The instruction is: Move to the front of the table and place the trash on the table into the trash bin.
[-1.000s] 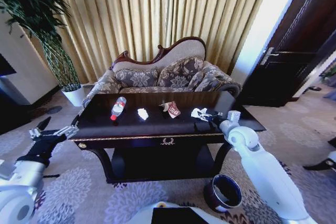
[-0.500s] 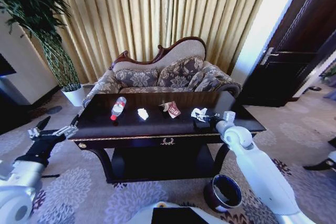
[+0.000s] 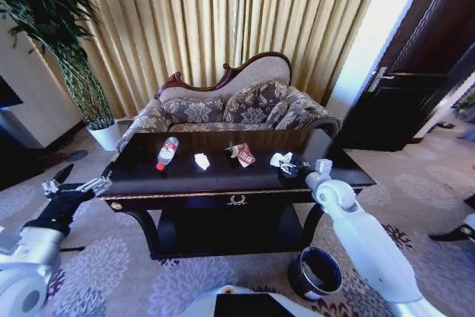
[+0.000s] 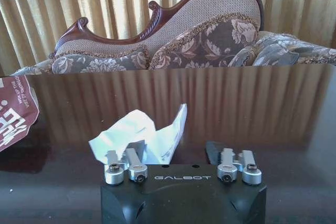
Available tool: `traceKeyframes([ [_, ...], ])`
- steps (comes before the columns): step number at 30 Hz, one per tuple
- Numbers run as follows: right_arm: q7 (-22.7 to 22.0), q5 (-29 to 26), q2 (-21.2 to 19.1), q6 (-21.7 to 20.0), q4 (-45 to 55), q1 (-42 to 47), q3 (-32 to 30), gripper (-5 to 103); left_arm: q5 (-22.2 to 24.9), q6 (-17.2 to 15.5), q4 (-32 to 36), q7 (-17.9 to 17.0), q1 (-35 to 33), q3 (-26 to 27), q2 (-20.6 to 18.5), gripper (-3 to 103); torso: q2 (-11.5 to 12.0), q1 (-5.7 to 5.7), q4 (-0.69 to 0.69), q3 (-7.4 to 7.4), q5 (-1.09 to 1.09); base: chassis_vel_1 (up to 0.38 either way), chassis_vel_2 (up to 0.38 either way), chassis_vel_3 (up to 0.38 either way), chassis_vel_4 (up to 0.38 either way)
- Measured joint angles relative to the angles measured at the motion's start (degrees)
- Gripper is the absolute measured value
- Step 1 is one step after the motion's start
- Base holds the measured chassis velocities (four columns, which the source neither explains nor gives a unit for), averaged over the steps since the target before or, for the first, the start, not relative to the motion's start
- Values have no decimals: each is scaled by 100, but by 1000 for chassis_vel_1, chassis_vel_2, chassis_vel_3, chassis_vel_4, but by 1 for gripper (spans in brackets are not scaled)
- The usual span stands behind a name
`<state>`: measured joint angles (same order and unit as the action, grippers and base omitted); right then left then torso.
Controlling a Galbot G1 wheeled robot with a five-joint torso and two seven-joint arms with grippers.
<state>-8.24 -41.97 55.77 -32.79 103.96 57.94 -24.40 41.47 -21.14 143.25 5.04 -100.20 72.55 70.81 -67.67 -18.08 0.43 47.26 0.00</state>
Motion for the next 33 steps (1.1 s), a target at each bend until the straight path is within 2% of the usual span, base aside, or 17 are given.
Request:
traceKeyframes([
  [1, 14, 5, -3, 18, -20, 7, -13, 56, -3, 1, 0, 16, 5, -7, -7, 100, 0, 0, 0, 0, 0, 0, 0, 0, 0],
  [2, 14, 5, -3, 18, -20, 7, -13, 56, -3, 1, 0, 16, 5, -7, -7, 100, 0, 0, 0, 0, 0, 0, 0, 0, 0],
  [4, 74, 29, -6, 40, -39, 18, -27, 45, -7, 2, 0, 46, 9, -12, -14, 100, 0, 0, 0, 0, 0, 0, 0, 0, 0],
  [7, 84, 31, -6, 42, -39, 18, -29, 39, -7, 2, 0, 50, 11, -16, -13, 100, 0, 0, 0, 0, 0, 0, 0, 0, 0],
  [8, 92, 34, -3, 46, -33, 22, -36, 34, -8, 2, 0, 54, 14, -22, -9, 100, 0, 0, 0, 0, 0, 0, 0, 0, 0],
  [9, 94, 38, 13, 50, 26, 55, -76, 22, -8, 2, 0, 56, 16, -19, -3, 100, 0, 0, 0, 0, 0, 0, 0, 0, 0],
  [10, 94, 38, 13, 50, 26, 55, -76, 22, -8, 2, 0, 56, 16, -19, -3, 100, 0, 0, 0, 0, 0, 0, 0, 0, 0],
  [11, 104, 41, 27, 62, 177, 191, -149, 12, 10, 3, 0, 54, 5, 29, -14, 100, 0, 0, 0, 0, 0, 0, 0, 0, 0],
  [13, 115, 45, 39, 91, 274, 290, -194, 2, 29, 3, 0, 51, 4, 56, -32, 100, 0, 0, 0, 0, 0, 0, 0, 0, 0],
  [26, 113, 70, 55, 149, 520, 530, -352, 0, 101, 6, 0, 32, 47, 62, -83, 100, 0, 0, -1, 0, 1, 0, 0, 0, 0],
  [33, -56, 72, -44, 463, 1651, 1343, -986, 0, 208, -54, 0, -141, 133, -27, -86, 100, 0, 0, 1, 0, -1, 0, 0, 0, 0],
])
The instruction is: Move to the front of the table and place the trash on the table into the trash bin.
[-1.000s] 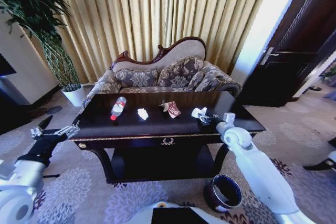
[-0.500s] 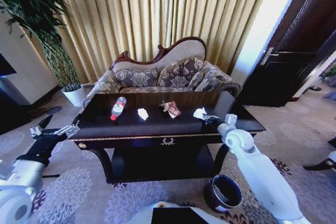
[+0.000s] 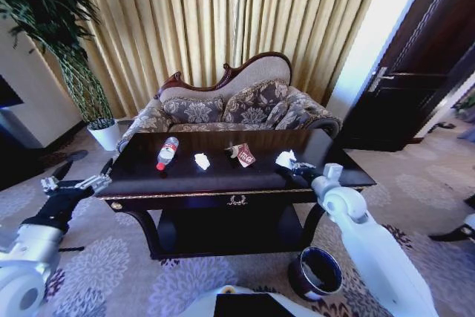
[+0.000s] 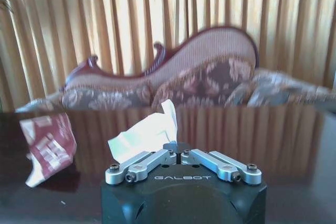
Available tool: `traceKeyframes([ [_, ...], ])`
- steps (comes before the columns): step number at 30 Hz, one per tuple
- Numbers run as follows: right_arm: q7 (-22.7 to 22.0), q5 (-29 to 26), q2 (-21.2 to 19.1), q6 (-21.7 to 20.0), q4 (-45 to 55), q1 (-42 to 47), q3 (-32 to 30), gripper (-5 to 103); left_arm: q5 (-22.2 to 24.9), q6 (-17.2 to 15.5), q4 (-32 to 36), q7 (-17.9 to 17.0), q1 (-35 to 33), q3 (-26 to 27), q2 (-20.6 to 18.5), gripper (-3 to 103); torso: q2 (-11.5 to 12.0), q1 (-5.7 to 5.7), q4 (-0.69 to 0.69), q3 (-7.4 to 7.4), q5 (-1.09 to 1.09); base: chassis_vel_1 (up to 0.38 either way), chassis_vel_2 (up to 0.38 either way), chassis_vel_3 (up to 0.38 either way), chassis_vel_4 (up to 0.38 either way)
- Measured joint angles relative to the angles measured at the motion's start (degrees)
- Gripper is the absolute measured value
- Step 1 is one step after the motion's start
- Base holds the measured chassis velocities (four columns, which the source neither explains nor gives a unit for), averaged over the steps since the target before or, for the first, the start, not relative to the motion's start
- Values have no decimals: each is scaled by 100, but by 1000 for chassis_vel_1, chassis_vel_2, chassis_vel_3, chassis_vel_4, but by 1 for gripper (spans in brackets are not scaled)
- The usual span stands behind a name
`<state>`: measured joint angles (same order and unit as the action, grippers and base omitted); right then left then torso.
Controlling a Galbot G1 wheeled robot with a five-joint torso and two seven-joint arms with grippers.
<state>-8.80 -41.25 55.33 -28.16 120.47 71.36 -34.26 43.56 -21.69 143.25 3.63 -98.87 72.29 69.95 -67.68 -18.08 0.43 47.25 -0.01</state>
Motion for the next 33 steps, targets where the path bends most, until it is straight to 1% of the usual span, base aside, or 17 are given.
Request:
traceKeyframes([
  [2, -4, 6, -5, 24, 103, 80, -67, 0, 0, -16, 0, -2, 5, -17, 2, 100, 0, 0, 0, 0, 0, 0, 0, 0, 0],
  [3, -25, 53, 8, 110, 354, 293, -232, 0, 0, -73, 0, -4, 23, -64, 1, 100, 0, 1, 2, 0, 1, 0, 0, 0, 0],
  [4, -53, 79, 30, 147, 528, 418, -319, 0, 0, -95, 0, -6, 31, -80, -8, 100, 0, 1, -1, 0, 1, 0, 0, 0, 0],
  [5, -115, 91, 63, 169, 763, 553, -382, 0, 1, -120, 0, -6, 44, -88, -24, 100, 0, 1, 0, 0, 2, 0, 0, 0, 0],
  [6, -115, 91, 63, 169, 763, 553, -382, 0, 1, -120, 0, -6, 44, -88, -24, 100, 0, 1, 0, 0, 2, 0, 0, 0, 0],
  [8, -291, 98, 156, 175, 1235, 751, -439, 0, 23, -157, 0, -26, 65, -86, -35, 100, 0, 1, 0, 0, 1, 0, 0, 0, 0],
  [10, -363, 109, 206, 169, 1429, 828, -451, 0, 34, -163, 0, -41, 69, -82, -35, 100, 0, 1, -2, 0, 0, 0, 0, 0, 0],
  [12, -453, 195, 310, 152, 1789, 1023, -481, 0, 66, -172, 0, -61, 78, -69, -31, 100, 0, 1, -2, 0, 0, 0, 0, 0, 0],
  [16, -544, 341, 405, 80, 2176, 1345, -581, 0, 131, -230, 0, -102, 110, -48, -20, 100, 0, 1, -1, 0, 1, 0, 0, 0, 0],
  [24, -586, 649, 489, 38, 2296, 1534, -626, 0, 137, -342, 0, -108, 113, -25, 12, 100, 0, 1, -1, 0, 1, 0, 0, 0, 0],
  [33, -587, 745, 580, 33, 2297, 1663, -574, 0, 135, -362, 0, -89, 73, 0, 97, 100, 1, -1, -1, 1, 1, 25, -22, -15, 21],
])
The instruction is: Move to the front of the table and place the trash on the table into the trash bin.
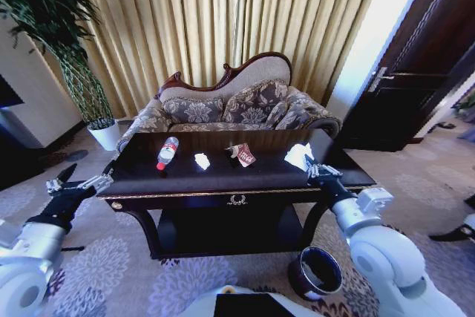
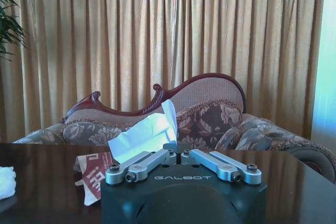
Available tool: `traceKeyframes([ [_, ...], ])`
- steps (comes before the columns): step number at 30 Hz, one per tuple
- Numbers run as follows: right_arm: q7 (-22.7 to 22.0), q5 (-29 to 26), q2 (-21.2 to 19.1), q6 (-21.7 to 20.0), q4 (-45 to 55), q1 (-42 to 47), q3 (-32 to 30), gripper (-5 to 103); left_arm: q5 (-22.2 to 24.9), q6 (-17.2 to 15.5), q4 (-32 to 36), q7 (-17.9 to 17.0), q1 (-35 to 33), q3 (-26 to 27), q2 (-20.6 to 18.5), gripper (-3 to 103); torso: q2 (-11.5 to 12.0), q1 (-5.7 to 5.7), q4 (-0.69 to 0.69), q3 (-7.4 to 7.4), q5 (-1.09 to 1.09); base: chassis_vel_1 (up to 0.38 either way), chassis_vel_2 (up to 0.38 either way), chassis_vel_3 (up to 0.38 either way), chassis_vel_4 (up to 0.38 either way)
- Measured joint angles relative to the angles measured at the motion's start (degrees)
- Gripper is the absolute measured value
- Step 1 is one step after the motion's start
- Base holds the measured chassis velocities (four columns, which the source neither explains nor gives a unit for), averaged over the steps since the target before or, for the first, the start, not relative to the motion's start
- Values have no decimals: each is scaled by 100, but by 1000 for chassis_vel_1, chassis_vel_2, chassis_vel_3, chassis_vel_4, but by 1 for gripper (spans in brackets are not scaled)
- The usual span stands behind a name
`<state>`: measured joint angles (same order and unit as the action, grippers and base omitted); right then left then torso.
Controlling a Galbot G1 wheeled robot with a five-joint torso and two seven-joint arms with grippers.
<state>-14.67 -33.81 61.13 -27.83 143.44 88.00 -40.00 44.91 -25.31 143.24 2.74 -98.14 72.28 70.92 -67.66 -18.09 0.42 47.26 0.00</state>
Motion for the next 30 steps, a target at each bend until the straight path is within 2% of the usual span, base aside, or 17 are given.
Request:
traceKeyframes([
  [21, 25, 133, 153, 12, -105, 109, 146, 0, -23, 6, 0, 34, -7, 10, 12, 100, -3, 4, 0, -2, 0, 170, -154, -164, 156],
  [25, 54, 168, 202, 14, -461, 73, 183, 0, -25, 16, 0, 51, -1, 23, 10, 100, -4, 4, 1, -2, 0, 31, -20, -34, 22],
  [30, 238, 196, 216, 66, -1884, -91, 197, 0, -27, 23, 0, 86, -6, 55, -4, 100, 1, -3, 1, 2, 2, 0, 0, 0, 0],
])
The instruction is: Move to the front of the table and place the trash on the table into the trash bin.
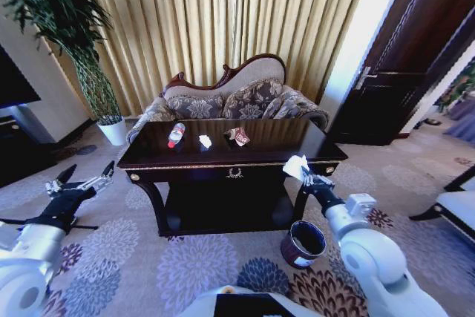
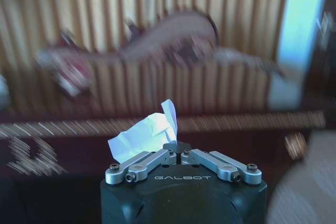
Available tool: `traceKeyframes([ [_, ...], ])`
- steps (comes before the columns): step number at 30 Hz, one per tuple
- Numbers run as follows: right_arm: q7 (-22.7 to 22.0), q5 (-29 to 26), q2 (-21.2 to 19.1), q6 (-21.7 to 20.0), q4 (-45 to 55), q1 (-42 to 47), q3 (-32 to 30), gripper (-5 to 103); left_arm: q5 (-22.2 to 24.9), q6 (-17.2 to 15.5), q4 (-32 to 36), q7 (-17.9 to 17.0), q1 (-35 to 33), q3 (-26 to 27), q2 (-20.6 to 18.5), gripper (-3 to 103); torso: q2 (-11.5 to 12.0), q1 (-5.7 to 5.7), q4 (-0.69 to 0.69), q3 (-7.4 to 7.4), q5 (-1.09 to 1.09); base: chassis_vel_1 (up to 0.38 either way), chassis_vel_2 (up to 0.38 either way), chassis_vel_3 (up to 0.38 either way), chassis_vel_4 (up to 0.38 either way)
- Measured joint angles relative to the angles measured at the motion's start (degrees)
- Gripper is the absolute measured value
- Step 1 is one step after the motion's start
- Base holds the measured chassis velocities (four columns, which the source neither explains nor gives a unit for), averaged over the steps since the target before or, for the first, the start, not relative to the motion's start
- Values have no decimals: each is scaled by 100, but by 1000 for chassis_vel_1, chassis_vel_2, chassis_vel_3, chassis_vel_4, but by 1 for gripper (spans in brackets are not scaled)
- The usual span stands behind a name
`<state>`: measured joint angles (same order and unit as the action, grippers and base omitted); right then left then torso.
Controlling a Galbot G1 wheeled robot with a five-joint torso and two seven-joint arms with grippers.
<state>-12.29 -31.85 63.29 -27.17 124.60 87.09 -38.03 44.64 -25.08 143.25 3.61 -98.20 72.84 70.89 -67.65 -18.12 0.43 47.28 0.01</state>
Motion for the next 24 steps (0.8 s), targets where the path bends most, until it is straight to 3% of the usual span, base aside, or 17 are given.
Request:
traceKeyframes([
  [6, 250, 18, 16, 153, -2316, -575, 138, 0, 0, 16, 0, 58, 9, 9, 1, 100, 0, 3, 0, -2, 2, 0, 0, 0, 0],
  [12, 334, 124, -4, 342, -3457, -982, 198, 0, 0, 21, 0, 71, 3, 13, 3, 100, -2, 4, 0, -2, -2, 0, 0, 0, 0],
  [16, 362, 515, -25, 479, -4630, -1430, 299, 0, 0, 28, 0, 81, 3, 14, 3, 100, -1, 4, 0, -2, 0, 0, 0, 0, 0],
  [24, 364, 995, 9, 677, -5763, -1915, 383, 0, 0, 36, 0, 82, 4, 27, 0, 100, -2, 4, 0, -2, -1, 0, 0, 0, 0],
])
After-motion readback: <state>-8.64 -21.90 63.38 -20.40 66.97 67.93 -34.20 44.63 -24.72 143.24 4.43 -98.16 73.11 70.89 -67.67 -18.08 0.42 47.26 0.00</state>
